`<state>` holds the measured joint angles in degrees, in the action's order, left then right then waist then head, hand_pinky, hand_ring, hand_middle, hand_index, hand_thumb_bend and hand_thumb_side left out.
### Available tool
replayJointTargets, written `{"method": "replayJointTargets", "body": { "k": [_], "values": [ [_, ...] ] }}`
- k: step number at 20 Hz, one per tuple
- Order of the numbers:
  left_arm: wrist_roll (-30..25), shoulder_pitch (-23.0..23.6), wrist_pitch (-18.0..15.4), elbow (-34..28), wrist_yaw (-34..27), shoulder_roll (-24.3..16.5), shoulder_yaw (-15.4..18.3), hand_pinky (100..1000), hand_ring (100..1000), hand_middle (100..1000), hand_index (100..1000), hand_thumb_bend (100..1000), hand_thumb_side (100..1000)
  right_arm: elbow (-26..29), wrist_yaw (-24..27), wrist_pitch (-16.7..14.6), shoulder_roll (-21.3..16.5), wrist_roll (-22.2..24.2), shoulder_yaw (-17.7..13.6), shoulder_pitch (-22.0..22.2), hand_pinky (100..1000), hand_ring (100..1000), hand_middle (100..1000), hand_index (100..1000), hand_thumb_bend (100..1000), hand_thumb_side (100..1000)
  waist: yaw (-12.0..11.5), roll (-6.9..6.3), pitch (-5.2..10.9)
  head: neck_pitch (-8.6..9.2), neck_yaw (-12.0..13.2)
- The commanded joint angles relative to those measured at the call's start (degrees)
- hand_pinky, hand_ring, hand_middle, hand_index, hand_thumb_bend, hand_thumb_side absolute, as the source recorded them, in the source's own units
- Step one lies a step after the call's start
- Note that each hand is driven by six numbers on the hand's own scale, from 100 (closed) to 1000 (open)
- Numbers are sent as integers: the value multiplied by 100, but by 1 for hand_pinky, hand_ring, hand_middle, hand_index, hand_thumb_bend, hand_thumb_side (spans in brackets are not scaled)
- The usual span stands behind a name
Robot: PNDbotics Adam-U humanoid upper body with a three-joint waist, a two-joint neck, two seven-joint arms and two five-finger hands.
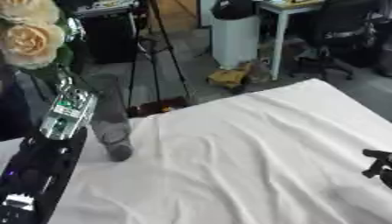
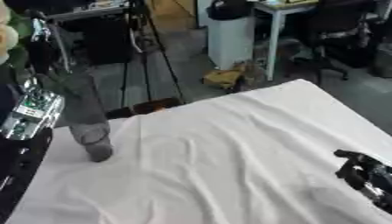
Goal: Arrange flowers into the vase.
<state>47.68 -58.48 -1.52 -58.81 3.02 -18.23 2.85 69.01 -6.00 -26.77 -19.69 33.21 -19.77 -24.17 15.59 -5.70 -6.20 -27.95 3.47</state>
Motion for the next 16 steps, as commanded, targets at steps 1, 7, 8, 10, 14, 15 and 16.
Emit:
{"method": "replayJointTargets", "body": {
  "k": [1,7,8,10,14,15,16],
  "values": [
    [6,-177,181,40,36,-224,2,100,100,100,100,350,500,150,-25,3,-147,17,-40,-60,708,983,468,841,666,749,7,-50,13,69,-2],
    [37,-185,428,228,115,-279,2,100,100,100,100,388,494,158,-24,16,-137,21,-48,-15,708,984,468,841,663,753,65,-58,54,64,-7],
    [43,-194,506,258,139,-287,0,100,100,100,100,395,493,162,-24,19,-134,23,-49,-9,708,984,468,841,664,752,76,-58,61,65,-8],
    [48,-204,611,266,173,-292,0,100,100,100,100,395,493,167,-23,24,-132,26,-50,-5,708,984,468,841,664,752,85,-58,67,66,-9],
    [5,-206,848,395,222,-315,-7,100,100,100,100,494,485,169,-24,29,-130,28,-55,9,708,984,468,840,663,752,118,-56,90,80,2],
    [-21,-211,905,425,245,-324,-10,100,100,100,100,503,488,170,-25,30,-128,30,-55,12,708,984,468,840,663,752,123,-57,93,82,4],
    [-42,-217,955,450,266,-330,-7,100,100,100,100,503,488,172,-25,31,-126,31,-56,15,708,984,468,840,663,752,128,-57,96,84,6]
  ]
}}
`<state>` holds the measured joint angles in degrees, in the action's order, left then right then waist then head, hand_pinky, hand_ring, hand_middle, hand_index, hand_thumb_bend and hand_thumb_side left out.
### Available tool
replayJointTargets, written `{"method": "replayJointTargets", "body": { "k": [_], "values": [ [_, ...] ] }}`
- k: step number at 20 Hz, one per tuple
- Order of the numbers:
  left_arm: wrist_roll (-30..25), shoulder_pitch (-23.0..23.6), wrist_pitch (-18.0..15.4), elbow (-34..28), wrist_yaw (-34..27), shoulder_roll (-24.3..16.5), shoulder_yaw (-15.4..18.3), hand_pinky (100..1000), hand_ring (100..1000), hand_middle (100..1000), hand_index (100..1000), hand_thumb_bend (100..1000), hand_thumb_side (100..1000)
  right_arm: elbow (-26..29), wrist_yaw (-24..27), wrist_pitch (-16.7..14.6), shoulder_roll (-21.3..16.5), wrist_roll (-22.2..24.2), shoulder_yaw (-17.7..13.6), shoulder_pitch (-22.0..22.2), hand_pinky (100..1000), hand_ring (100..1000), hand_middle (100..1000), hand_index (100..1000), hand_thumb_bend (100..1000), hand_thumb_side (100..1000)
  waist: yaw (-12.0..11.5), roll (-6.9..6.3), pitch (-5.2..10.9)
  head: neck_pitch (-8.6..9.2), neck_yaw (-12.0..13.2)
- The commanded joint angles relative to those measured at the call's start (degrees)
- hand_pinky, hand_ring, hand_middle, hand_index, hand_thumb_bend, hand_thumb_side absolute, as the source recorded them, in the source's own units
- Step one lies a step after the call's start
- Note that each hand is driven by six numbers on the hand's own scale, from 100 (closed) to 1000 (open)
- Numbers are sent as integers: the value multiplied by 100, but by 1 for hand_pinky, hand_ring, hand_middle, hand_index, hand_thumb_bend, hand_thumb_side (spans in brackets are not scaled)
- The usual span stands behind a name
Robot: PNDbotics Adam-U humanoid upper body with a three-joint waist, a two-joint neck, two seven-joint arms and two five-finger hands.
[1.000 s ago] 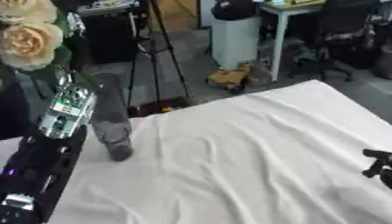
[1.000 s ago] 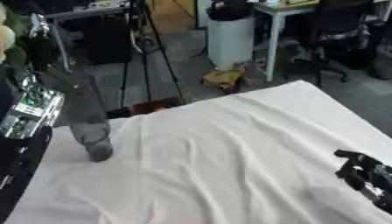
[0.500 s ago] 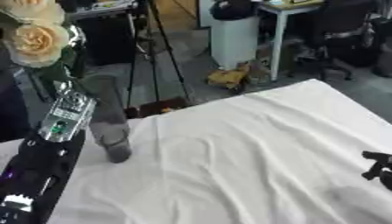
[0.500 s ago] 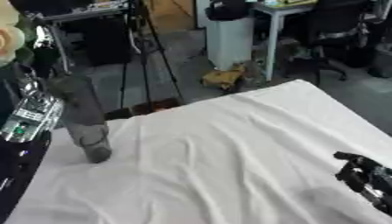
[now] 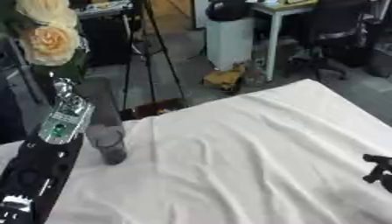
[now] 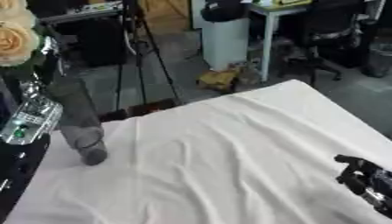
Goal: Arrange flowers into the vase.
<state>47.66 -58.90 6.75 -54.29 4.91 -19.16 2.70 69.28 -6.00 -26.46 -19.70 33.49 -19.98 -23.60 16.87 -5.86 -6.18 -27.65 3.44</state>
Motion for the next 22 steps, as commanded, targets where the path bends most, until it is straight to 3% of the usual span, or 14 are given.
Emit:
{"method": "replayJointTargets", "body": {
  "k": [1,9,13,16,18,19,22],
  "values": [
    [-54,-179,161,9,94,-240,13,100,100,100,100,503,488,147,-26,2,-124,5,-36,-41,708,984,468,840,663,752,4,-42,96,55,9],
    [-82,-189,393,97,204,-290,34,100,100,100,105,574,585,134,-33,6,-124,2,-51,6,708,984,467,840,663,750,28,-29,133,38,-2],
    [-56,-185,449,98,246,-303,35,100,114,100,169,584,605,129,-31,3,-128,-4,-58,8,708,984,467,840,660,755,24,-27,134,37,-8],
    [-55,-174,476,108,294,-303,25,126,249,100,275,569,622,130,-31,4,-122,-5,-60,13,707,984,467,840,660,754,25,-24,132,38,-12],
    [-50,-169,489,111,329,-300,28,126,249,100,275,569,622,129,-30,2,-120,-1,-59,17,707,984,467,840,660,754,25,-21,133,35,-11],
    [-49,-167,497,114,343,-302,27,193,365,188,407,484,658,128,-30,2,-122,-1,-61,17,707,984,467,840,661,753,25,-21,131,33,-12],
    [-48,-166,559,136,426,-309,20,220,410,241,455,416,664,117,-31,-2,-131,-7,-67,13,707,985,466,840,661,748,20,-21,122,27,-20]
  ]
}}
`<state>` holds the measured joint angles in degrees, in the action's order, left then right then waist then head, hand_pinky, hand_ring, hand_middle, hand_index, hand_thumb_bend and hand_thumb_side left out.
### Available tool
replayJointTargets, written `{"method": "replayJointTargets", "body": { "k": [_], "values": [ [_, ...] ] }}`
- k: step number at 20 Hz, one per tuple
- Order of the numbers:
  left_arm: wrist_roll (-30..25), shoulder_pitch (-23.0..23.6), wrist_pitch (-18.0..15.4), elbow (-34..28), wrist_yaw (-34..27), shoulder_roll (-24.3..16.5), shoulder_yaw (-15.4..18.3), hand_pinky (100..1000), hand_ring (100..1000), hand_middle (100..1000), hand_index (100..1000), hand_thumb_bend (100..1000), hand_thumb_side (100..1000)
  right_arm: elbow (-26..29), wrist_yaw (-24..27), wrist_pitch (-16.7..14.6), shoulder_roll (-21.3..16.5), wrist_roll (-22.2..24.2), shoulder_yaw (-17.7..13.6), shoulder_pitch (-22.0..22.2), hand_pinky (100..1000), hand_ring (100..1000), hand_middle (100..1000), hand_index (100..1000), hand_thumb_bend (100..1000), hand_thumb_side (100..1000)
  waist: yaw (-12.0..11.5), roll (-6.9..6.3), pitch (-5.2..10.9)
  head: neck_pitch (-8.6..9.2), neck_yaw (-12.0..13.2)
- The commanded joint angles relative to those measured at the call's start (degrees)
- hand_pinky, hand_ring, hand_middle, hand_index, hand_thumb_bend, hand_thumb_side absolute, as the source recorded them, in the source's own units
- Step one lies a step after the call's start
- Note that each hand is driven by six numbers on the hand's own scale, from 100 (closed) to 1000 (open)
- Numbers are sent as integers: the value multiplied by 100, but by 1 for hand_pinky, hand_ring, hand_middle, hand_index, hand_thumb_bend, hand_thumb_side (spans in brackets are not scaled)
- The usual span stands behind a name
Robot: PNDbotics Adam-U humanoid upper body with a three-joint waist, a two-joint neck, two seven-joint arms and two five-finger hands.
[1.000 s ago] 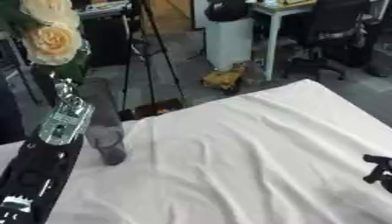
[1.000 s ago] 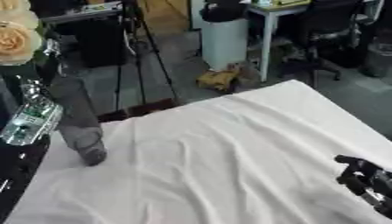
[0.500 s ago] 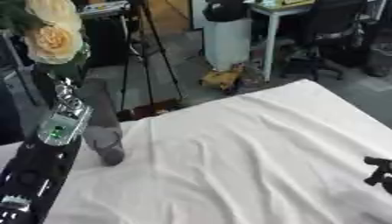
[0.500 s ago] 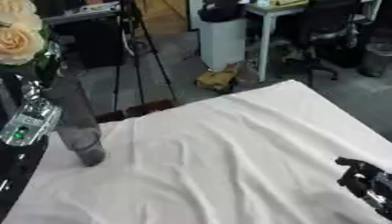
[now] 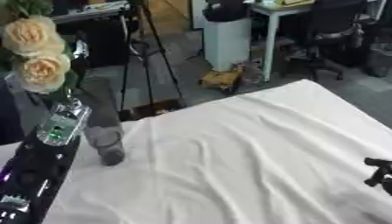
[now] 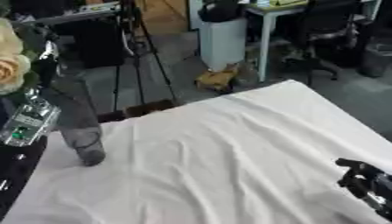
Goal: Arrange flowers into the vase.
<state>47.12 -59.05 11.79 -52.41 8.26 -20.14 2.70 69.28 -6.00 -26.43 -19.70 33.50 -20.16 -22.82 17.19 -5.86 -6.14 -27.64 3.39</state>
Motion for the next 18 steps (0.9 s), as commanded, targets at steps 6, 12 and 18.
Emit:
{"method": "replayJointTargets", "body": {
  "k": [6,12,18],
  "values": [
    [-201,-162,316,26,260,-243,-5,298,478,316,540,269,662,110,-36,-6,-133,-6,-53,-51,707,985,466,840,661,752,-31,-23,126,15,-24],
    [-565,-167,610,113,464,-293,-6,369,547,390,625,238,666,107,-40,0,-130,-6,-59,-21,706,985,466,839,659,754,-53,-17,157,-1,-41],
    [-873,-201,857,225,705,-351,20,402,577,420,647,240,654,121,-45,20,-129,-14,-71,18,706,985,465,839,658,754,-69,-22,186,-8,-46]
  ]
}}
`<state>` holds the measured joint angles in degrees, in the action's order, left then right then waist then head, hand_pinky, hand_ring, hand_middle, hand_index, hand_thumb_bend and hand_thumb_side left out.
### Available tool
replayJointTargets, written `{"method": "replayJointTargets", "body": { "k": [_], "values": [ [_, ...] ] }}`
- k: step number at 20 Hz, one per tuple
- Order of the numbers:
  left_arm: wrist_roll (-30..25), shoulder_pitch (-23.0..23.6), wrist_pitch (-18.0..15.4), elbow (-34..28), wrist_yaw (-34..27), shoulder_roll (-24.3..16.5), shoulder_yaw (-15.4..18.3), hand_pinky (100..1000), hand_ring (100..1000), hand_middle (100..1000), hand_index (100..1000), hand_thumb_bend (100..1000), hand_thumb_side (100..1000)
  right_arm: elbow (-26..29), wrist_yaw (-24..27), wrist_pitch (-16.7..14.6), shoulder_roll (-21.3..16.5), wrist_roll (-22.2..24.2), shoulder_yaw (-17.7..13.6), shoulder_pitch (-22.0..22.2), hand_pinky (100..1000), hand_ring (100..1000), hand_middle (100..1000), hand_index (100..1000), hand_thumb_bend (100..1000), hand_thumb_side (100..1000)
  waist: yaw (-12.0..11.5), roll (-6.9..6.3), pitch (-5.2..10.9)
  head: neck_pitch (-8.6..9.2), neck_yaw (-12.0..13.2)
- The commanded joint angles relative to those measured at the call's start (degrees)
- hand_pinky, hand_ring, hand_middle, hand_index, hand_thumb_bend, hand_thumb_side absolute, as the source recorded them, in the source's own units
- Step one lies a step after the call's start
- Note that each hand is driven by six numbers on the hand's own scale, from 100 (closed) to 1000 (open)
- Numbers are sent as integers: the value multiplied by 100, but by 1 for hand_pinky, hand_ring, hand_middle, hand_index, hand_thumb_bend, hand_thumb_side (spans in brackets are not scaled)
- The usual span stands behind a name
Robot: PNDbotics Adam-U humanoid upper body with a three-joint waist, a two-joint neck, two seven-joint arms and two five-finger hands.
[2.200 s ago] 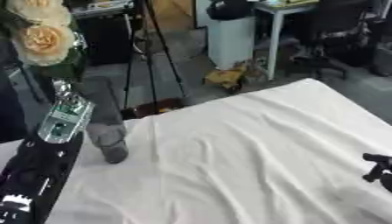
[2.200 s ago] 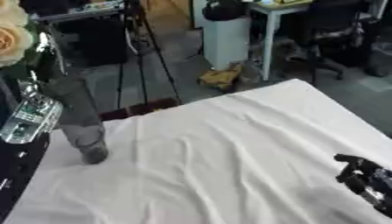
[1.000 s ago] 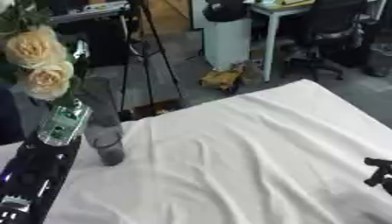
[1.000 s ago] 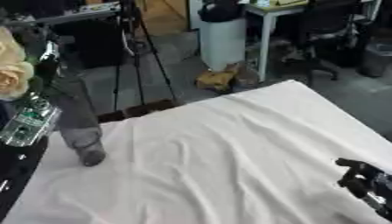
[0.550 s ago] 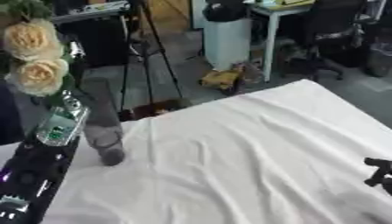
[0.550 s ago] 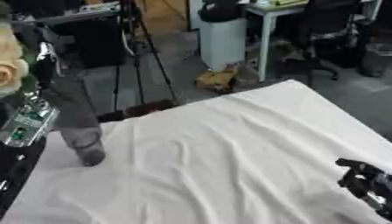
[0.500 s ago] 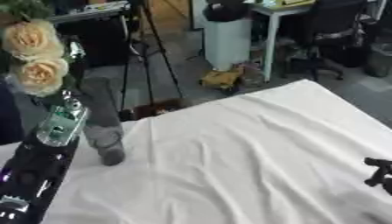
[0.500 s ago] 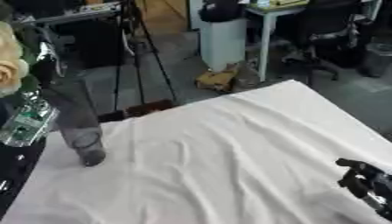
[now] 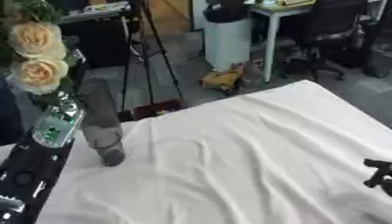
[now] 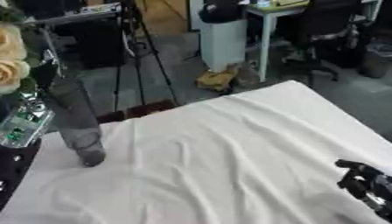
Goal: Arrange flowers into the vase.
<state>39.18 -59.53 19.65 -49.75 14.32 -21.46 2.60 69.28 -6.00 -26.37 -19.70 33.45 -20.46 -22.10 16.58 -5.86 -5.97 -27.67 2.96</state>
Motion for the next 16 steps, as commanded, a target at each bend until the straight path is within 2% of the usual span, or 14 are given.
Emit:
{"method": "replayJointTargets", "body": {
  "k": [1,10,11,16],
  "values": [
    [-95,-153,83,-46,117,-219,38,402,577,420,647,240,654,123,-45,16,-129,-10,-41,-53,706,985,465,839,658,754,-8,-22,169,-5,-3],
    [-126,-153,109,-63,154,-217,54,402,577,420,647,240,654,125,-44,19,-129,-10,-41,-52,706,985,465,839,658,754,-9,-22,170,-5,-4],
    [-129,-152,111,-60,171,-238,30,496,672,512,697,415,586,126,-47,22,-128,-10,-45,-42,704,985,463,838,654,756,-19,-33,176,-1,-3],
    [-204,-162,165,-73,457,-280,19,487,662,502,689,409,578,154,-61,52,-116,-10,-62,-12,704,985,463,838,654,757,-46,-49,189,8,-5]
  ]
}}
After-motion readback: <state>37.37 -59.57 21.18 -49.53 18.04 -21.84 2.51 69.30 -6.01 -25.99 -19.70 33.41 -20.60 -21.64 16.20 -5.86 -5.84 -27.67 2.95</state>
